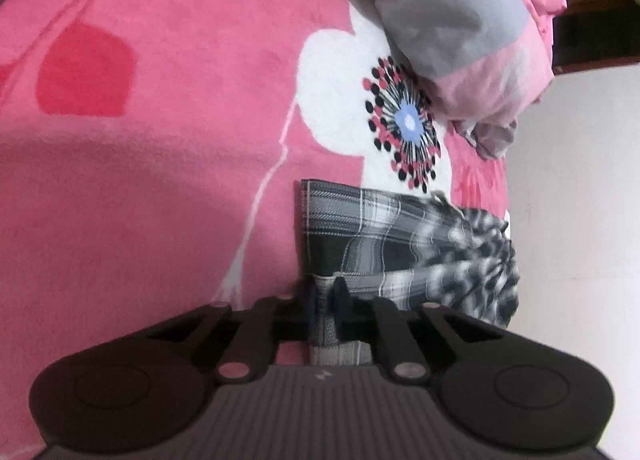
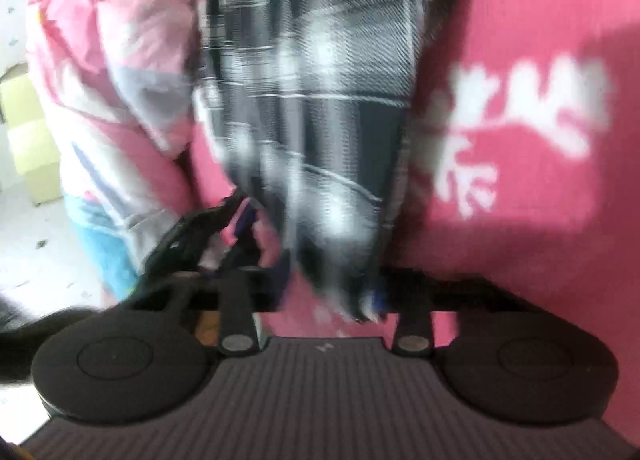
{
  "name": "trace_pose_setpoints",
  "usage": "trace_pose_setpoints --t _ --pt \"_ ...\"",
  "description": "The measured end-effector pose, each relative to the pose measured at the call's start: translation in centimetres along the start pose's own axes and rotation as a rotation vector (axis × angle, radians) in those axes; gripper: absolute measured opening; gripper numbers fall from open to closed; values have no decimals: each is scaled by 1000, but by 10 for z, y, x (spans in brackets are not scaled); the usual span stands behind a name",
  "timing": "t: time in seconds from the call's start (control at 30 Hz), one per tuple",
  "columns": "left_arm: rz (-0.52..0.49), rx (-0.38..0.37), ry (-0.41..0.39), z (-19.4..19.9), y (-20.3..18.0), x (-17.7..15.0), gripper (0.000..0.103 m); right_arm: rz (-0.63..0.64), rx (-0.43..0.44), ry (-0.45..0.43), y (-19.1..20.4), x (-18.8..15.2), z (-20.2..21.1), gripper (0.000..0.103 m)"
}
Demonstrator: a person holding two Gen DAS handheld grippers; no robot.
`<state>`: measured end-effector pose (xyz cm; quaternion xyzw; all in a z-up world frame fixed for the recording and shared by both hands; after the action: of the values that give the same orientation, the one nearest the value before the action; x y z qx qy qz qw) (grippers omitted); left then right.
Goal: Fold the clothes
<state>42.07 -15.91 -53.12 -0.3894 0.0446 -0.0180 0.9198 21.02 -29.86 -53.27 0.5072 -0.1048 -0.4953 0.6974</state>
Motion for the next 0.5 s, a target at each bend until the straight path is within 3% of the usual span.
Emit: trace_pose_setpoints --t 0.1,0.27,0.4,0.5 --pt "-6 12 -58 10 -4 0 5 10 0 -52 8 -3 1 7" --pt "12 2 -116 50 -1 -6 4 59 -32 -42 32 -33 4 6" --pt "19 45 -152 104 20 -20 4 58 -33 56 45 -71 -5 6" --pt "66 117 -160 139 60 -36 5 30 -40 156 38 -112 -26 6"
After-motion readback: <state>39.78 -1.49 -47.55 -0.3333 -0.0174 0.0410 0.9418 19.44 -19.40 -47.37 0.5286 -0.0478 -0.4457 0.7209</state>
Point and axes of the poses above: each gripper's, at about its wrist camera, not at the fingertips, and z roughly against the way its jaws point, y to its left, x to its top, the point moved 9 cm from there along -z, roughly the way its jaws point, and after that the axes turned 13 degrees about y, right-handed, at the moved point
